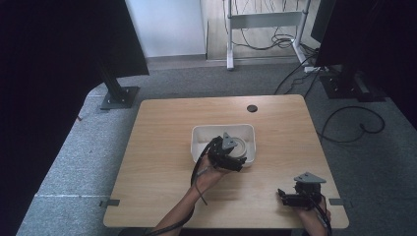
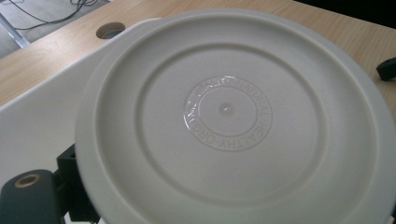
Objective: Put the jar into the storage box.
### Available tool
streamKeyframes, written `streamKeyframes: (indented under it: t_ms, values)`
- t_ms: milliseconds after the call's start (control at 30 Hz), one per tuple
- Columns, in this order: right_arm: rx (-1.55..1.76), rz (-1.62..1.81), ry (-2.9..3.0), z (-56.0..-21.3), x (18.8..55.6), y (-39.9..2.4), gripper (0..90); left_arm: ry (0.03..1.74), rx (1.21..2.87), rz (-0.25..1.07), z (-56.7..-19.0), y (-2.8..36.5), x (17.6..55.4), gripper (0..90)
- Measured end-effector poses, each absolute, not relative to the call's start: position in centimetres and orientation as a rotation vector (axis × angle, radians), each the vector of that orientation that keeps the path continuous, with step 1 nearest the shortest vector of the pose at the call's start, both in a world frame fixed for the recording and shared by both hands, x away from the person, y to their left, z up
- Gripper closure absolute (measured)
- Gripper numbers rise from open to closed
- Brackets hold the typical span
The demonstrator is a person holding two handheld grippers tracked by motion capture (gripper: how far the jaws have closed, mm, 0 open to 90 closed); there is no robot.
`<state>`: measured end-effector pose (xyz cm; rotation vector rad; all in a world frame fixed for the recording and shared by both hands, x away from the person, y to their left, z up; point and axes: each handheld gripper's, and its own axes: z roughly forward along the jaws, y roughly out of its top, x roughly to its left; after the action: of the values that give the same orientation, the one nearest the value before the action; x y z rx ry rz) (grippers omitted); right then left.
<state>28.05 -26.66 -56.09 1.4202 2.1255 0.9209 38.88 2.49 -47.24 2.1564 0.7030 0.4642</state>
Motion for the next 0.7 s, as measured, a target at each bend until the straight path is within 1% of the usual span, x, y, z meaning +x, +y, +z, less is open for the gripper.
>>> streamKeyframes:
  t_ms: [700]
  values:
    - [1.42, 0.922, 2.125, -56.1, 28.0, -26.6, 3.9, 0.759, 2.131, 0.515, -48.5, 1.3, 41.3, 10.1]
